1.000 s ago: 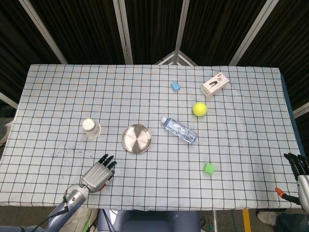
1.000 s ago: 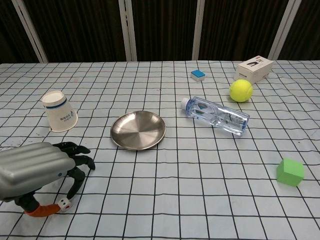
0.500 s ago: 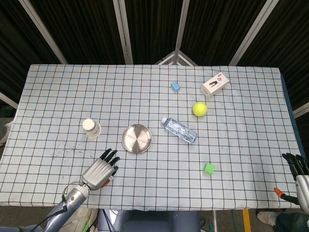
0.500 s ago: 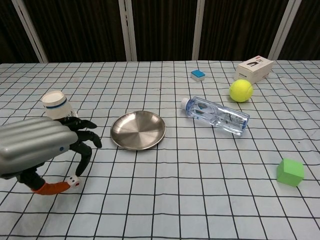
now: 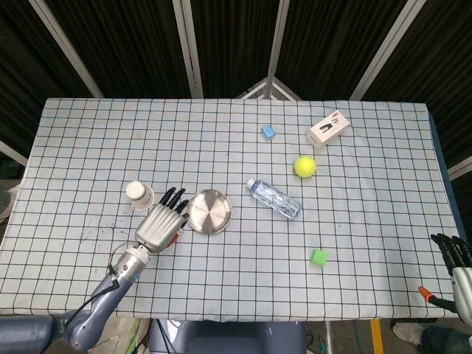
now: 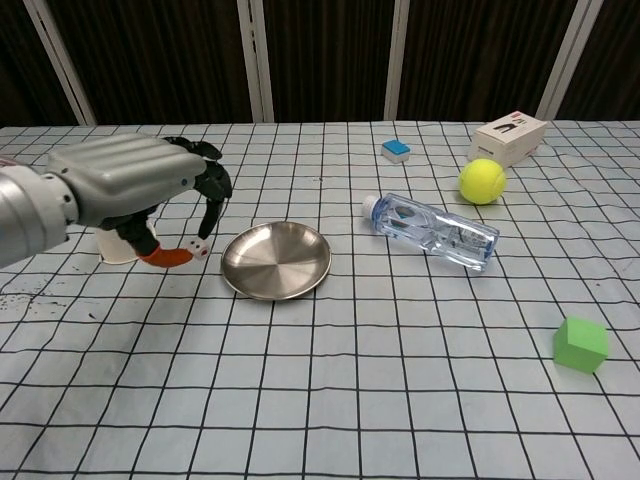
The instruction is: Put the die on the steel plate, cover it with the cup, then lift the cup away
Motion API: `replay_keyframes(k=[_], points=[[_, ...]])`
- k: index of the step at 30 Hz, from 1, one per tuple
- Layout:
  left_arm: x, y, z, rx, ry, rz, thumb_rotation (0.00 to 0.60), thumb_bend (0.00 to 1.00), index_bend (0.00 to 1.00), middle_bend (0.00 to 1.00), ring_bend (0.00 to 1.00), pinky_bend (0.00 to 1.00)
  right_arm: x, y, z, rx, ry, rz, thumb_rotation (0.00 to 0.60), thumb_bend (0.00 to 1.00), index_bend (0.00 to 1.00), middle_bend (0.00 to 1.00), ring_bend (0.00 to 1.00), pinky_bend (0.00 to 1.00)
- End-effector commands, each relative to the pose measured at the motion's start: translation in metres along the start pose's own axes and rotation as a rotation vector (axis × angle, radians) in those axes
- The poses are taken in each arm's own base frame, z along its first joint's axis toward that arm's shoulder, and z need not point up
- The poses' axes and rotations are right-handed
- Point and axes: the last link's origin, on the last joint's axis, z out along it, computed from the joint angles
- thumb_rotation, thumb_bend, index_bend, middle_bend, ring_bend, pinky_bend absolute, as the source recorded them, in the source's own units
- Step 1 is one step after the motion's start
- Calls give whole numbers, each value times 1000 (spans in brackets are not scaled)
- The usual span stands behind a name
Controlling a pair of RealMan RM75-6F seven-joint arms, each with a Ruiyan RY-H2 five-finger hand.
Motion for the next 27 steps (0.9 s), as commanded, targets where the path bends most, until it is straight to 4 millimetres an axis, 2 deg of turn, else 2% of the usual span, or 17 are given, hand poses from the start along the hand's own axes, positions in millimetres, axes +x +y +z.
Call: replay_keyframes(k=[1,8,16,19,22,24,27], points=[[4,12,37,18,4,29,600,562,596,198,0,69,0,0,0,-2,-2,-1,600,131,120,137,95,31],[-5,22,67,50,3,82,600,561,564,192,0,69,-1,2,0,-11,-6,-3,600,131,120,137,96,31],[-19,34,93,54,-28,102,600,561,550,191,0,69,-3,2,1,-17,-14,-8,600,131,120,137,96,32],[-24,38,98,49,-31,111,600,554,506,176,0,69,-4,3,2,-22,-13,-7,600,131,120,137,96,31],[-28,40,101,45,-39,124,600,433,419,134,0,69,-4,4,2,-23,-13,-6,600,131,120,137,95,31],[-29,41,103,44,-39,128,600,269,325,76,0,69,-4,3,2,-21,-13,-4,600,131,120,137,95,31],[-30,45,103,36,-37,132,600,116,175,9,0,68,-4,3,2,-20,-14,-3,600,132,120,136,95,31]])
